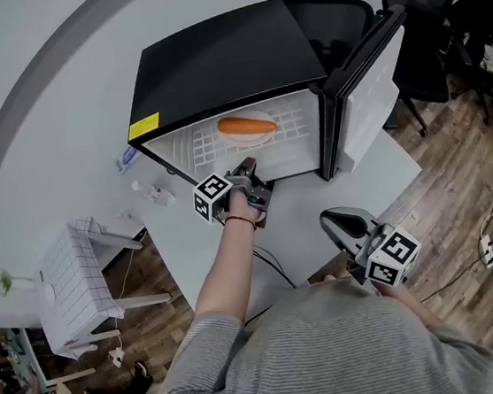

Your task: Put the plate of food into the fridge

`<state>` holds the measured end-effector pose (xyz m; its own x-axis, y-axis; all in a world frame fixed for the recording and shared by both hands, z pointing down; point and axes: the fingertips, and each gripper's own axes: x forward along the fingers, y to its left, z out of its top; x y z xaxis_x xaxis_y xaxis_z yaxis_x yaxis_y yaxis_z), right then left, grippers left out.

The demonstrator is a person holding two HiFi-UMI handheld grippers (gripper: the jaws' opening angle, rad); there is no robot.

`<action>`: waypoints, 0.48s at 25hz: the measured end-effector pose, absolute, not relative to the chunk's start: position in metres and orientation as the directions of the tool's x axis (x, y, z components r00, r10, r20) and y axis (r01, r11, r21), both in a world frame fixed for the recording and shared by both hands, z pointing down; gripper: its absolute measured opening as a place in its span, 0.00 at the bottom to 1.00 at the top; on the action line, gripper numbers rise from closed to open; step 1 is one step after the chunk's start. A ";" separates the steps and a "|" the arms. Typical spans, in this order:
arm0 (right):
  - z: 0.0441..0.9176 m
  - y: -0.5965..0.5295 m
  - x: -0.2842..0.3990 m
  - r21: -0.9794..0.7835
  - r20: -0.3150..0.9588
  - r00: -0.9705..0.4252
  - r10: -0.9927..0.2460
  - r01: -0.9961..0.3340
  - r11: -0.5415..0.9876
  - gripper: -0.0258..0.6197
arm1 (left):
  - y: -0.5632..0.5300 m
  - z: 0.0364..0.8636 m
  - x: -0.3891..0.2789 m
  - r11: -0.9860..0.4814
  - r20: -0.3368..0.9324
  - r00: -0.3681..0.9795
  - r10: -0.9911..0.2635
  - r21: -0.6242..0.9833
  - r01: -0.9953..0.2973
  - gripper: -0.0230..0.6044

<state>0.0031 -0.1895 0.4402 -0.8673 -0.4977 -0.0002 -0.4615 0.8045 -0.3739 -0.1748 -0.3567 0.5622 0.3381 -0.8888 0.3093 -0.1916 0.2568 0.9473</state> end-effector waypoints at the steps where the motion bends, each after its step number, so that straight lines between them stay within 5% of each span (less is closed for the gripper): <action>1: 0.440 -0.189 0.002 -0.372 -0.001 -0.869 -0.495 -0.459 0.807 0.07 | -0.354 0.563 -0.175 0.256 0.314 0.341 -0.886 0.945 -0.205 0.07; 12: 0.438 -0.182 -0.003 -0.362 -0.004 -0.882 -0.472 -0.438 0.823 0.06 | -0.337 0.555 -0.173 0.204 0.289 0.367 -0.884 0.945 -0.255 0.05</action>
